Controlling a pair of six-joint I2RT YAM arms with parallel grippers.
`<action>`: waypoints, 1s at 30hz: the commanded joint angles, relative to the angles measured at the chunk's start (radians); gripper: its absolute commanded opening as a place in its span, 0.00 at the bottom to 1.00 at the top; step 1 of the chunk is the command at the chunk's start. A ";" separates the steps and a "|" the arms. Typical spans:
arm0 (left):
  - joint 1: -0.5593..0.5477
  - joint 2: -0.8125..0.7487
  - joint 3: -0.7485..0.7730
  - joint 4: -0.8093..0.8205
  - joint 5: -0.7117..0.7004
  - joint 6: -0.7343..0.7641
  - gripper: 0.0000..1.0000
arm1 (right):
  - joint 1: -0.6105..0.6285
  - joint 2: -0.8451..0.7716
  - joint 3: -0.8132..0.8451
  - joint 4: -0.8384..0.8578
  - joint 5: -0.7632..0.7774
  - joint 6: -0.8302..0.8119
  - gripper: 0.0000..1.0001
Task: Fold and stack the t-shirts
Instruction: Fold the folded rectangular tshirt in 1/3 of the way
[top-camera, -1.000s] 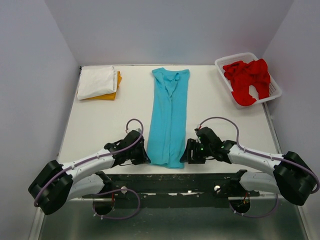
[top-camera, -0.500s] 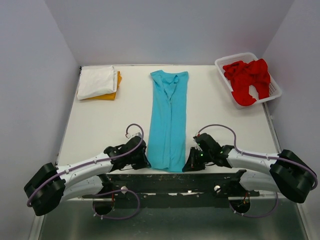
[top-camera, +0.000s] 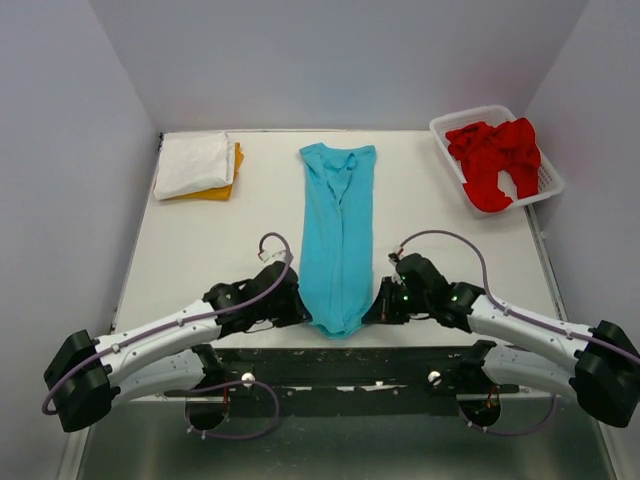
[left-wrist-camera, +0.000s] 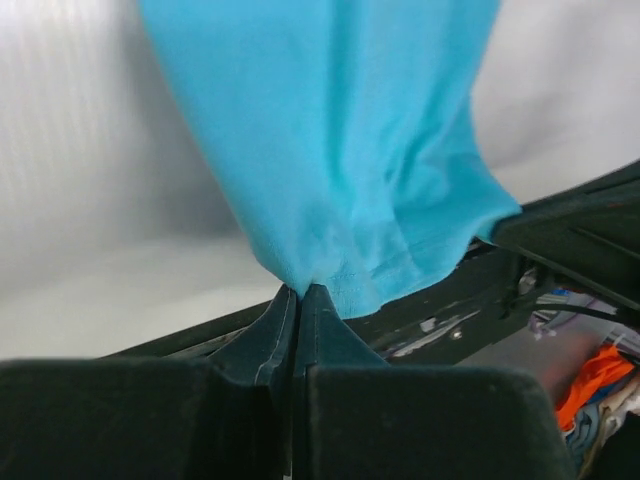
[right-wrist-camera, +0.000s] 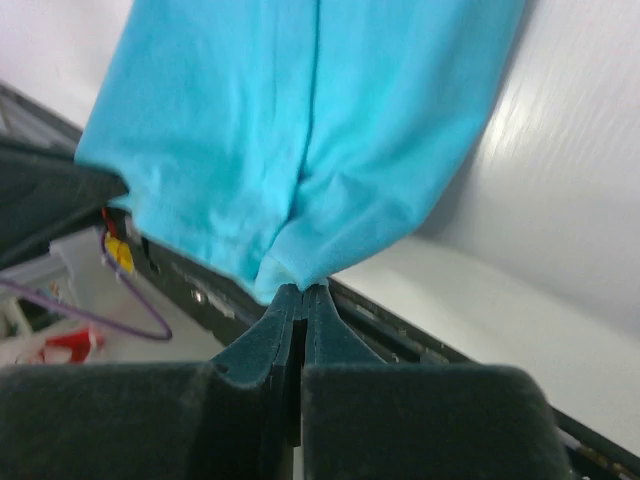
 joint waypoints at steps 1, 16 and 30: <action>0.046 0.086 0.162 -0.056 -0.070 0.113 0.00 | 0.006 0.008 0.104 -0.097 0.262 -0.014 0.01; 0.336 0.466 0.602 -0.112 -0.038 0.372 0.00 | -0.155 0.334 0.420 0.120 0.518 -0.152 0.01; 0.490 0.781 0.893 -0.128 0.098 0.471 0.00 | -0.262 0.537 0.533 0.262 0.497 -0.214 0.01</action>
